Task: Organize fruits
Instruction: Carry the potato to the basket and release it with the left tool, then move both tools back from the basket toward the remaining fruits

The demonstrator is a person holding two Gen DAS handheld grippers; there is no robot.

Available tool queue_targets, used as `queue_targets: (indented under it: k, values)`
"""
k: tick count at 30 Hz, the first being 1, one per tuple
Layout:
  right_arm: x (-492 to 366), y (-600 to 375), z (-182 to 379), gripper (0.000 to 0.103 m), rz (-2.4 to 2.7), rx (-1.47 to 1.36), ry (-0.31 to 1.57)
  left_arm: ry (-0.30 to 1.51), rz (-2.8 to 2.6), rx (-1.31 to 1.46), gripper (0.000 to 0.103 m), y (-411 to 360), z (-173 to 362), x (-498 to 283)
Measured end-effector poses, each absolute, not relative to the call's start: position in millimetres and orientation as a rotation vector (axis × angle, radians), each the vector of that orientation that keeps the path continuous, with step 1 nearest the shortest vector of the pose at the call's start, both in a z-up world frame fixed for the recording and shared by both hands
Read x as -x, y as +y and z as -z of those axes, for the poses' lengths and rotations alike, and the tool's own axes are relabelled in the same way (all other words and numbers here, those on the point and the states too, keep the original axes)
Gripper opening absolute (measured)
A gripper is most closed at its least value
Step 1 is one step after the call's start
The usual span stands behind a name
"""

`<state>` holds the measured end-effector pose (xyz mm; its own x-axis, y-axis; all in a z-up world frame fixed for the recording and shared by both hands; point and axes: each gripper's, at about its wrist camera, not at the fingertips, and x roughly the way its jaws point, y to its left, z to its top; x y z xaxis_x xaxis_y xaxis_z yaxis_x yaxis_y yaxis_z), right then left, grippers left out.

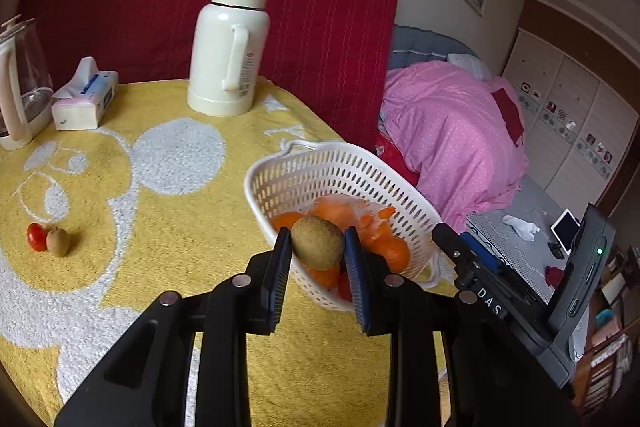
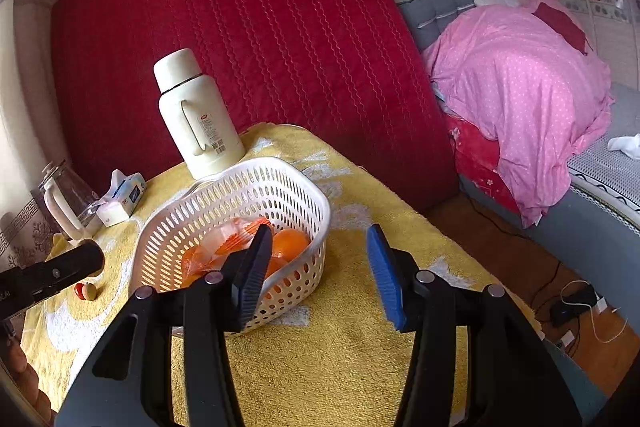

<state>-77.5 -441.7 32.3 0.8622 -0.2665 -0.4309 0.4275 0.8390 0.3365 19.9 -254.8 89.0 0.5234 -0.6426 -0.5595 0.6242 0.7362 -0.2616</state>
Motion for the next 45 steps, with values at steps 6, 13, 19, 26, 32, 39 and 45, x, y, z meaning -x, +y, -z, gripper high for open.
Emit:
queue_targets:
  k: [6,13,19,26,32,39,45]
  values:
    - [76,-443,-31,0.051,0.374,-0.449,0.386,0.708,0.777,-0.006,0.027,-282,-78,-25]
    - [75,-445,-30,0.051,0.374,-0.459,0.39,0.714,0.78,0.005,0.06,-285,-72,-28]
    - [75,-444,-29,0.051,0.374,-0.46,0.39,0.667,0.709,0.031,0.085,-267,-83,-31]
    - [75,-443,-29,0.051,0.37,-0.459,0.389,0.659,0.545,0.047,0.094,-236,-88,-44]
    - [75,-440,-31,0.058,0.355,-0.45,0.386,0.647,0.486,0.052,0.094,-212,-92,-50]
    - [74,-433,-34,0.059,0.323,-0.426,0.393,0.664,0.448,0.074,0.094,-185,-95,-58]
    - [76,-429,-42,0.059,0.296,-0.424,0.381,0.653,0.392,0.083,0.094,-154,-96,-64]
